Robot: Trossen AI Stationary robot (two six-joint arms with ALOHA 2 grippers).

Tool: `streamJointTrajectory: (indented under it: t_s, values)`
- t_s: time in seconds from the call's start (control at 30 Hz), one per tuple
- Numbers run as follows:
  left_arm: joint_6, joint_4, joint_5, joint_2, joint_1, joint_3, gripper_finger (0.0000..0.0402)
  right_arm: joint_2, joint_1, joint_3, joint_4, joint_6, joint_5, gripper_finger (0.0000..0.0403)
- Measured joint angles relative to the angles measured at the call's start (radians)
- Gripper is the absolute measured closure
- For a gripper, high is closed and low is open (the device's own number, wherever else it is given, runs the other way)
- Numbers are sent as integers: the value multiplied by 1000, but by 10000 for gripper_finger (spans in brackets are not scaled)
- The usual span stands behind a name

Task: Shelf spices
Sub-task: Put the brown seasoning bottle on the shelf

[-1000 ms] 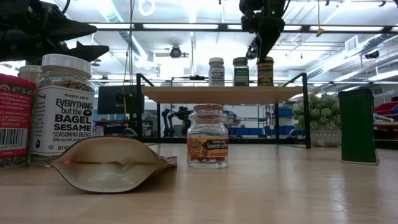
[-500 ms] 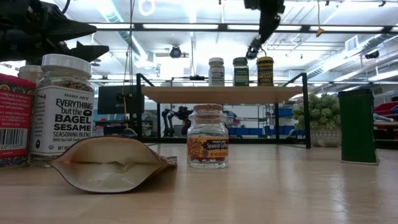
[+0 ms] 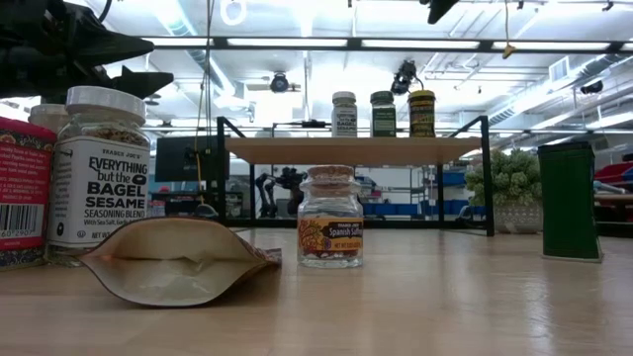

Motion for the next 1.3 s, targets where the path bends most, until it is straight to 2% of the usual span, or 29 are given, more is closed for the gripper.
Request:
streamJointTrajectory:
  t_s: [0.17, 0.33, 0.5, 0.57, 0.67, 0.77, 0.83, 1.0, 1.07, 1.3]
  values:
    - [0, 0, 0, 0, 0, 0, 124, -15, 204, -174, 9, 200, 161, 139]
    - [0, 0, 0, 0, 0, 0, 124, -15, 399, -385, 75, 490, 209, 144]
    - [0, 0, 0, 0, 0, 0, 124, -15, 629, -552, 197, 854, 256, 144]
    - [0, 0, 0, 0, 0, 0, 124, -13, 723, -611, 275, 1001, 330, 143]
    - [0, 0, 0, 0, 0, 0, 124, -9, 842, -712, 432, 1170, 500, 145]
    - [0, 0, 0, 0, 0, 0, 124, -8, 922, -829, 671, 1221, 653, 148]
    - [0, 0, 0, 0, 0, 0, 124, -7, 948, -899, 851, 1221, 716, 151]
    - [0, 20, 0, 0, 0, 0, 124, -7, 944, -1025, 1170, 1180, 722, 159]
    - [0, 29, 0, 0, 0, 0, 124, -7, 936, -1049, 1222, 1160, 722, 164]
    - [-4, 59, -23, 0, 0, 1, 124, -7, 897, -1061, 1229, 1060, 767, 177]
